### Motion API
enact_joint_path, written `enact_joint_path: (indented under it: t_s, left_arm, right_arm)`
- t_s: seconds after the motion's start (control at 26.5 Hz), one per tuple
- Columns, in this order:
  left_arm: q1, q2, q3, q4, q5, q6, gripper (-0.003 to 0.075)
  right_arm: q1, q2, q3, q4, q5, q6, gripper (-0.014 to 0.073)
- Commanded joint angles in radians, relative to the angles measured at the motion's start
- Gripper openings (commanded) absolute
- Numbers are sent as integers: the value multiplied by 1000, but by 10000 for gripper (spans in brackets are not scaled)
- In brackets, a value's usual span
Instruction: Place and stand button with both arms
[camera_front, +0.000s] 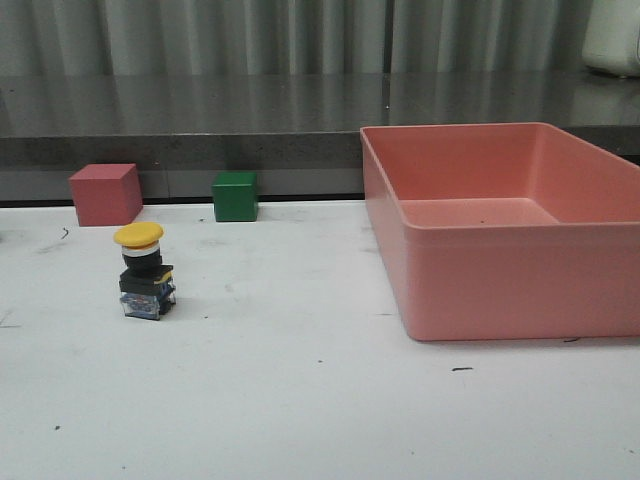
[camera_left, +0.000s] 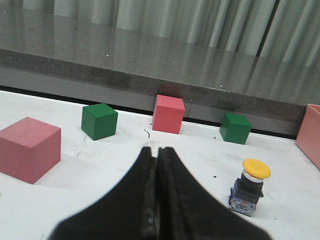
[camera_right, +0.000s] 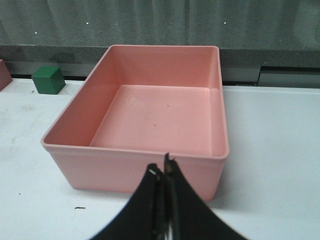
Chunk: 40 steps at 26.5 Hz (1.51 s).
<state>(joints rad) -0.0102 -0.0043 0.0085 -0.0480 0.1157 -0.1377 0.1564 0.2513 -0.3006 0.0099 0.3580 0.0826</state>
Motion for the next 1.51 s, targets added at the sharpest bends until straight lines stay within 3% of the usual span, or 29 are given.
enact_joint_path:
  t_s: [0.0,0.91,1.13,1.28,1.47]
  left_arm:
    - [1,-22,14,-7,-93,-5,-20]
    - [1,-22,14,-7,-93,-5,-20]
    - [1,-22,14,-7,-93,-5,-20]
    - [1,-22,14,-7,-93,-5,-20]
    - [1,-22,14,-7,-93,-5,-20]
  right_arm:
    - [-3,6,-28,-10,-80,-7,-68]
    - [-6,6,-12,-50,-77,-7,-68]
    - [-15,-29,104,-16,-173,-93,-68]
    - [-91,-132,236,53,-268,-97,-68]
    - [-129,-251,324,59,-216,-97,-68]
